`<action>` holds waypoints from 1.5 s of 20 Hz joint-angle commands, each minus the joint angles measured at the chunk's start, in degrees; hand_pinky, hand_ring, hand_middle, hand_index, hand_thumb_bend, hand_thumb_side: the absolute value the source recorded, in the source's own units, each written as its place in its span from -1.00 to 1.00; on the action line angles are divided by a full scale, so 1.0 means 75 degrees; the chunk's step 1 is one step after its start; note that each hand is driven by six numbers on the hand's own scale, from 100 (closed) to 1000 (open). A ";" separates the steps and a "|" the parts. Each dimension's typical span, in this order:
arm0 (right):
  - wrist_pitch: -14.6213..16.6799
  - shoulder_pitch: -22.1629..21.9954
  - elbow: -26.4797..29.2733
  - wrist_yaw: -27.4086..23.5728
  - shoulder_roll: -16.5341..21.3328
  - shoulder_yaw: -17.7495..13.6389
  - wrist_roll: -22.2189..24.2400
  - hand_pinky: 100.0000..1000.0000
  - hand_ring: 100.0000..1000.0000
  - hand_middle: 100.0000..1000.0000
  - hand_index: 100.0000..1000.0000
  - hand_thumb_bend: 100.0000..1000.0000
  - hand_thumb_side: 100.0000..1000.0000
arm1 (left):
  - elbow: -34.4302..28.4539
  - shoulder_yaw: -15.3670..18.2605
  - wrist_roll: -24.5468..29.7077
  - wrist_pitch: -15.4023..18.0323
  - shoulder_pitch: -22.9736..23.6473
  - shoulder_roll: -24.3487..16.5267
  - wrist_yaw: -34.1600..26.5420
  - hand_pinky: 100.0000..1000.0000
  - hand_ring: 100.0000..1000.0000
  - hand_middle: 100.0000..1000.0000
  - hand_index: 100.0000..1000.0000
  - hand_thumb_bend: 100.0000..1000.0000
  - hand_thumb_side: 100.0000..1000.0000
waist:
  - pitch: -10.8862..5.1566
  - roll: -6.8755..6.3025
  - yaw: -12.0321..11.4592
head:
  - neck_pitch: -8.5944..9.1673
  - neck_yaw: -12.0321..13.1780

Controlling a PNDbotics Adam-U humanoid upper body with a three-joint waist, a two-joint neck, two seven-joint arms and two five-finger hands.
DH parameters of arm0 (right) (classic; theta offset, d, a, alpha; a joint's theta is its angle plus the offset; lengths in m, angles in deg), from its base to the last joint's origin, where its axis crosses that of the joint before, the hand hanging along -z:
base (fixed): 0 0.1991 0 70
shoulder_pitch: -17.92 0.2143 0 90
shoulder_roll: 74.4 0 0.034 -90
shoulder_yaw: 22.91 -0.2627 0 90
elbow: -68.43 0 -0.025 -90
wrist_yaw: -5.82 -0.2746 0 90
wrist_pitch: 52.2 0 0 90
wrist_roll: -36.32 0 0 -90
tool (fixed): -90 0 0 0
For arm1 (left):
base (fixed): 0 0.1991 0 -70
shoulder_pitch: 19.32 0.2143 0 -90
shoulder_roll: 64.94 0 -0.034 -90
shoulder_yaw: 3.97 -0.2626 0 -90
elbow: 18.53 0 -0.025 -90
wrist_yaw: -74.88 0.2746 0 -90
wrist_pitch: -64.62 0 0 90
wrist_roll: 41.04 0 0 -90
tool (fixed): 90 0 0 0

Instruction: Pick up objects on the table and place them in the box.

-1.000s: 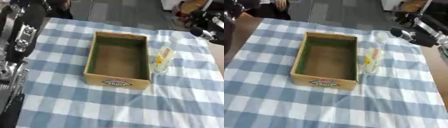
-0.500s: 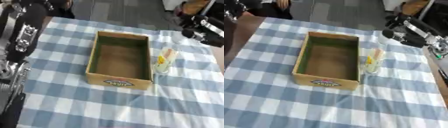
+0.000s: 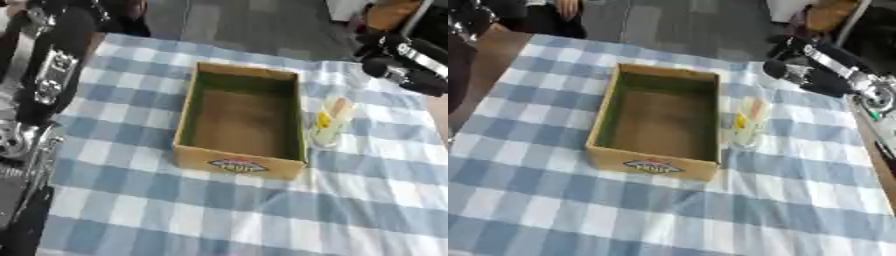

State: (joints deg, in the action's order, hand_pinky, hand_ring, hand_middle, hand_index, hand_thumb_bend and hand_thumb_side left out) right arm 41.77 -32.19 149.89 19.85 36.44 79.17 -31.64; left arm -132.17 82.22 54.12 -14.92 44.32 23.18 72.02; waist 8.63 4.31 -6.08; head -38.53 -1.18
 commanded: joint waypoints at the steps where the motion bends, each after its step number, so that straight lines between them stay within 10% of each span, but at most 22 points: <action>1: -0.0014 0.0119 0.0015 -0.0141 0.0139 -0.0045 0.0061 0.79 0.52 0.52 0.97 0.40 1.00 | -0.0126 0.0020 0.0027 0.0011 -0.0130 -0.0060 -0.0038 0.52 0.38 0.58 0.80 -0.39 0.52 | -0.0131 -0.0008 -0.0007 | -0.0006 0.0079; 30: -0.0395 0.0065 -0.0055 -0.0143 -0.0250 0.0135 0.0296 0.76 0.51 0.57 0.98 0.31 0.95 | -0.0126 0.0014 0.0030 0.0023 -0.0164 -0.0035 -0.0054 0.52 0.38 0.58 0.79 -0.39 0.52 | -0.0150 -0.0003 -0.0044 | -0.0127 0.0234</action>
State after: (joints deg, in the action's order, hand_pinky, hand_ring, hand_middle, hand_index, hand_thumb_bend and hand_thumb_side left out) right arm 39.00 -32.28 148.52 18.09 33.68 80.56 -29.27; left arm -132.17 82.21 54.30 -14.96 43.85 23.21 71.82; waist 8.63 4.55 -6.46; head -39.56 0.49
